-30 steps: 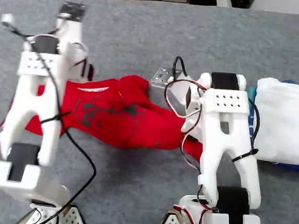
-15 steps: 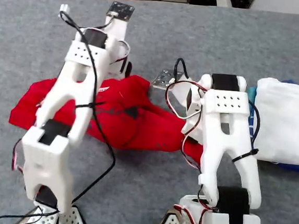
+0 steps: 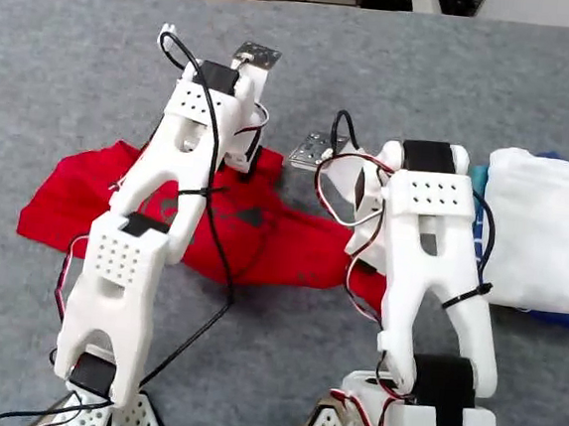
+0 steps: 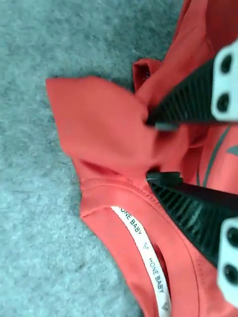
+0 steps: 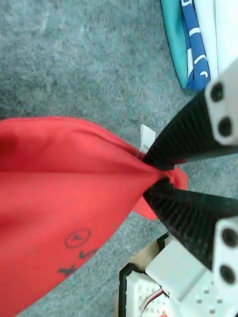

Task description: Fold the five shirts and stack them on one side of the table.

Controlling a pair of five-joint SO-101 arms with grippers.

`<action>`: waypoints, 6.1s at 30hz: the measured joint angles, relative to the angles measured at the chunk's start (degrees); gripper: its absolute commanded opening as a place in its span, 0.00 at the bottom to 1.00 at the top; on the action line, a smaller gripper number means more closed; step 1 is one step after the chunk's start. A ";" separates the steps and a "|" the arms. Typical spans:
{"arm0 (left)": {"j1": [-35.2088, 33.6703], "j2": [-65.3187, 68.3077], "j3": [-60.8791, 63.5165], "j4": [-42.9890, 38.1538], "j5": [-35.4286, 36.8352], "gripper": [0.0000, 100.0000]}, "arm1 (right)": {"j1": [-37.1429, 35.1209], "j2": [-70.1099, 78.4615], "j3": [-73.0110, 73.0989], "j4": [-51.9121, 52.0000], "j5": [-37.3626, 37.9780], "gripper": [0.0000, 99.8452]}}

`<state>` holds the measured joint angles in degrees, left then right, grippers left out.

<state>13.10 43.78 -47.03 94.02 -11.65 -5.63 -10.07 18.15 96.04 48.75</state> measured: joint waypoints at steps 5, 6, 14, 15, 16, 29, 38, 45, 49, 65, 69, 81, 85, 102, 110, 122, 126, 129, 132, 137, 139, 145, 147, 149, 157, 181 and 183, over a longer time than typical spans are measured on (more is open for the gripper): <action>0.18 1.41 -7.91 3.78 -1.14 0.02 | 0.00 0.00 0.00 0.00 0.00 0.00; 0.18 1.41 -9.76 4.40 -1.14 0.02 | 0.00 0.00 0.00 0.00 0.00 0.00; -7.21 0.62 -28.31 6.15 5.19 0.02 | 2.11 -4.13 -7.91 -0.09 -0.09 0.00; -8.26 -0.26 -29.54 6.15 5.36 0.02 | 2.64 -4.48 -10.20 -0.09 -0.09 0.00; -9.76 -1.49 -30.51 6.15 5.80 0.02 | 3.34 -4.66 -12.40 0.18 -0.09 0.00; -14.86 -26.81 -32.35 6.15 4.84 0.02 | 6.07 -4.84 -30.86 -13.89 -0.09 0.00; -13.45 -26.37 -15.12 6.15 3.43 0.09 | 5.27 -5.80 -17.32 -9.23 -0.09 0.00; -9.41 -18.46 -2.64 6.15 3.34 0.21 | 9.85 -7.38 -4.31 -9.05 -2.29 0.04; -5.36 -14.59 -2.46 5.98 3.34 0.21 | 14.59 -7.38 -3.25 -9.05 -2.64 0.18; 5.98 -0.88 -2.46 -12.31 3.34 0.20 | 26.90 -7.38 -2.90 -8.88 -9.58 0.27; 6.86 1.32 -2.46 -14.51 3.34 0.20 | 26.99 -7.38 -2.90 -7.82 -9.67 0.27; 6.51 7.12 -2.46 -20.66 3.34 0.20 | 24.88 -7.38 -2.90 -7.65 -9.67 0.27; 6.51 9.32 -2.46 -21.71 3.34 0.20 | 24.88 -7.38 -2.90 -7.65 -9.67 0.27; 5.71 11.87 -7.65 -16.53 -0.70 0.02 | 24.88 -7.38 -2.90 -7.65 -9.67 0.27; 2.20 11.87 -33.41 1.85 -0.70 0.02 | 24.35 -7.38 -2.90 -7.65 -9.67 0.27; -11.69 11.87 -29.54 6.15 -1.23 0.02 | 19.34 -7.38 -2.90 -7.65 -9.67 0.27; -15.30 10.99 -18.73 6.15 -4.04 0.07 | 19.34 -7.38 -2.81 -7.65 -9.67 0.27; -16.09 6.68 -10.46 6.15 -5.89 0.20 | 19.34 -7.38 -2.73 -7.65 -9.67 0.27; -16.09 1.14 -4.84 6.15 -6.59 0.22 | 19.34 -7.38 -2.73 -7.65 -9.67 0.27; -16.44 -5.80 -3.43 6.15 -14.15 0.22 | 19.34 -7.38 -2.73 -7.65 -9.67 0.27; -17.32 -6.51 -3.34 6.15 -18.81 0.22 | 19.34 -7.38 -2.73 -7.65 -9.67 0.27; -21.19 -6.59 -2.64 6.15 -34.73 0.22 | 19.34 -7.38 -2.73 -7.65 -9.67 0.27; -22.15 -6.24 -2.46 6.15 -40.62 0.22 | 19.34 -7.38 -2.73 -7.65 -9.67 0.27; -23.03 -5.01 -2.46 6.15 -45.63 0.22 | 19.34 -7.38 -2.73 -7.65 -9.67 0.27; -23.91 -1.05 -2.46 6.15 -52.40 0.22 | 19.34 -7.38 -2.73 -7.65 -9.67 0.27; -21.01 0.70 -2.46 1.23 -52.66 0.22 | 19.34 -7.38 -2.73 -5.27 -9.67 0.27; -21.01 1.32 -2.46 1.23 -52.66 0.22 | 19.34 -7.38 -2.73 -5.27 -9.67 0.27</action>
<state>-7.91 45.10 -49.49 95.25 -64.31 13.71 -17.45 15.43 90.77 39.08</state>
